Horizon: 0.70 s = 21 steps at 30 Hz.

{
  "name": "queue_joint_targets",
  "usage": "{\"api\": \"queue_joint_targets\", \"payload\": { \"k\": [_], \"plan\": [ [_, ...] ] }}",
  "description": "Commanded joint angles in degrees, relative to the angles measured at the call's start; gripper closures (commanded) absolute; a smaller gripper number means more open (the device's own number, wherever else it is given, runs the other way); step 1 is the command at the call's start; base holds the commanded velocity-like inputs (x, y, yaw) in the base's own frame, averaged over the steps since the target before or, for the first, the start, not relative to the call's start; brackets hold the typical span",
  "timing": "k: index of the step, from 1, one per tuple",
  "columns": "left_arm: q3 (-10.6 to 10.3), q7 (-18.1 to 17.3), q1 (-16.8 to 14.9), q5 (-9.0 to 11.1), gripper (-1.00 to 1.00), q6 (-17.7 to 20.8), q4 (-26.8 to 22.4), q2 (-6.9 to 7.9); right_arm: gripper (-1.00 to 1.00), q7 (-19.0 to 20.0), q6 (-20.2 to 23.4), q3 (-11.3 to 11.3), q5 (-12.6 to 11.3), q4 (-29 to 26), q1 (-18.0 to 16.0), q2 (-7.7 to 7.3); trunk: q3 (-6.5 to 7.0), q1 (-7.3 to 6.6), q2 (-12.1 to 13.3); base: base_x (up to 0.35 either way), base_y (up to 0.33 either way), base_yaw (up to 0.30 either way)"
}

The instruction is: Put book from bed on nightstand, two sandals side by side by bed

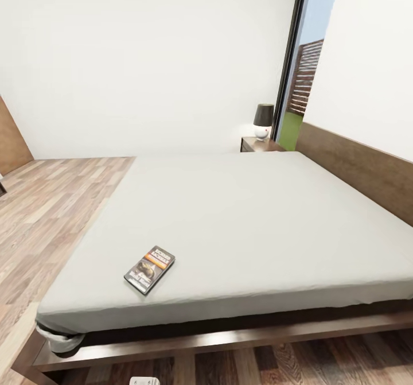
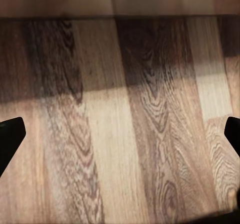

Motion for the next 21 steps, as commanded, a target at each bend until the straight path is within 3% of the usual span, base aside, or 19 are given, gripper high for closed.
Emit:
{"api": "queue_joint_targets", "payload": {
  "k": [1, 5, 21],
  "plan": [
    [0.5, -0.2, 0.0, -0.3, -1.00, -0.1, 0.1, 0.00, -1.00, 0.1, -0.2, -0.2, 0.1, 0.2, -0.1, -0.05, -0.05, 0.00, 0.0, 0.020, -0.007, 0.000],
    [0.5, -0.2, 0.0, -0.2, -1.00, -0.1, 0.1, 0.00, -1.00, 0.2, -0.2, -0.2, 0.1, 0.2, -0.1, -0.05, -0.05, 0.00, 0.0, 0.008, -0.003, 0.000],
    [0.5, -0.1, 0.0, -0.2, -1.00, -0.1, 0.0, 0.00, -1.00, 0.2, -0.2, -0.2, 0.1, 0.2, -0.1, -0.05, 2.82, -3.52, 6.4, 0.000, 0.000, 0.000]
  ]
}}
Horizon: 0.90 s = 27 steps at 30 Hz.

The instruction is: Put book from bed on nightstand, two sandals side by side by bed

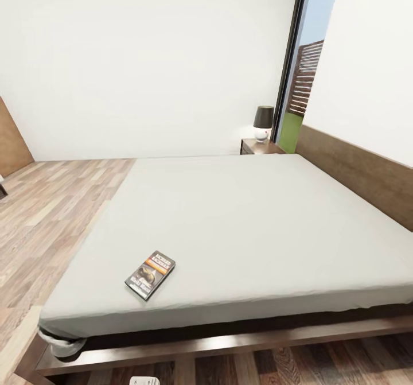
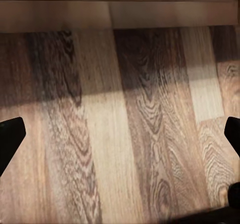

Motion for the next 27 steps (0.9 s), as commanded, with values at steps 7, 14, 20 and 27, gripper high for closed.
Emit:
{"api": "queue_joint_targets", "payload": {
  "k": [7, 14, 20, 27],
  "plan": [
    [0.5, -0.2, 0.0, -0.3, -1.00, -0.1, 0.0, 0.00, -1.00, 0.1, -0.2, -0.2, 0.1, 0.2, -0.1, -0.05, 1.21, -1.55, 2.8, 0.000, 0.000, 0.000],
    [0.5, -0.2, 0.0, -0.3, -1.00, -0.1, 0.1, 0.00, -1.00, 0.1, -0.2, -0.2, 0.1, 0.2, -0.1, -0.05, 2.47, -3.09, 5.6, 0.000, 0.000, 0.000],
    [0.5, -0.2, 0.0, -0.3, -1.00, -0.1, 0.1, 0.00, -1.00, 0.1, -0.2, -0.2, 0.1, 0.2, -0.1, -0.05, 3.55, -4.41, 8.0, 0.000, 0.000, 0.000],
    [0.5, -0.2, 0.0, -0.3, -1.00, 0.0, 0.1, 0.00, -1.00, 0.1, -0.2, -0.2, 0.1, 0.2, -0.1, -0.05, 4.80, -5.94, 10.8, 0.000, 0.000, 0.000]
  ]
}}
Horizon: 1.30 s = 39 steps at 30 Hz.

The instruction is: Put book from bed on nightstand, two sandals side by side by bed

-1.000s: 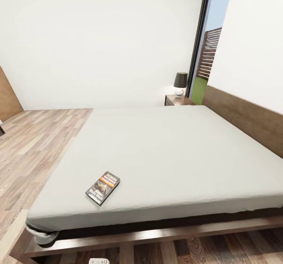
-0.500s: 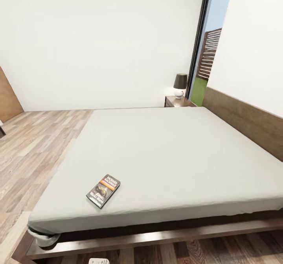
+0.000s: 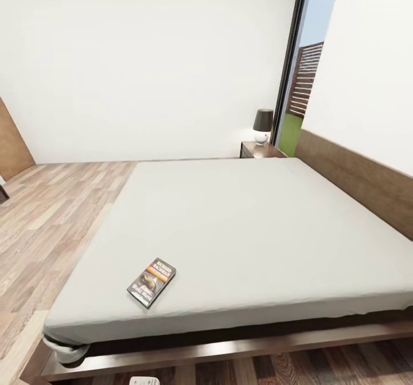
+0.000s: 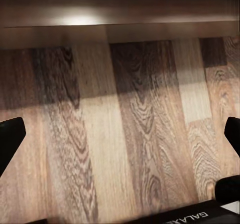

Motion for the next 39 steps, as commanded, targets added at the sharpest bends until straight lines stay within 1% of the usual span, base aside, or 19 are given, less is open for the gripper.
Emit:
{"api": "queue_joint_targets", "payload": {
  "k": [1, 39],
  "plan": [
    [0.5, -0.2, 0.0, -0.3, -1.00, -0.1, 0.1, 0.00, -1.00, 0.1, -0.2, -0.2, 0.1, 0.2, -0.1, -0.05, 0.14, -0.23, 0.4, 0.000, 0.000, 0.000],
    [0.5, -0.2, 0.0, -0.3, -1.00, -0.1, 0.1, 0.00, -1.00, 0.2, -0.2, -0.2, 0.1, 0.2, -0.1, -0.05, 6.96, -8.58, 15.6, 0.000, 0.000, 0.000]
  ]
}}
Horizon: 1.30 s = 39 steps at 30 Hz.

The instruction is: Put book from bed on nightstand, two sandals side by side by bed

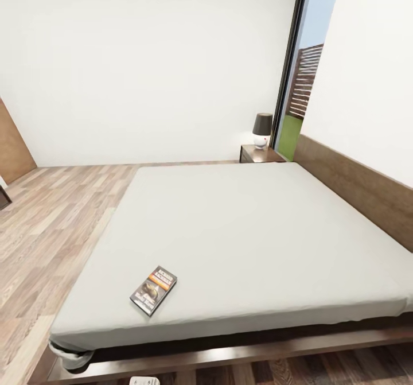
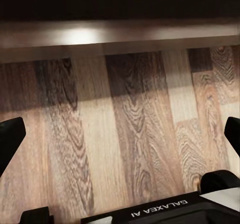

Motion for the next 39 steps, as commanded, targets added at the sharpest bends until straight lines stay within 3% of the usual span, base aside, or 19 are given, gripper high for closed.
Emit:
{"api": "queue_joint_targets", "payload": {
  "k": [1, 39],
  "plan": [
    [0.5, -0.2, 0.0, -0.3, -1.00, -0.1, 0.1, 0.00, -1.00, 0.1, -0.2, -0.2, 0.1, 0.2, -0.1, -0.05, 0.13, -0.23, 0.4, 0.000, 0.000, 0.000],
    [0.5, -0.2, 0.0, -0.3, -1.00, -0.1, 0.1, 0.00, -1.00, 0.2, -0.2, -0.2, 0.1, 0.2, -0.1, -0.05, 6.95, -8.58, 15.6, 0.000, 0.000, 0.000]
  ]
}}
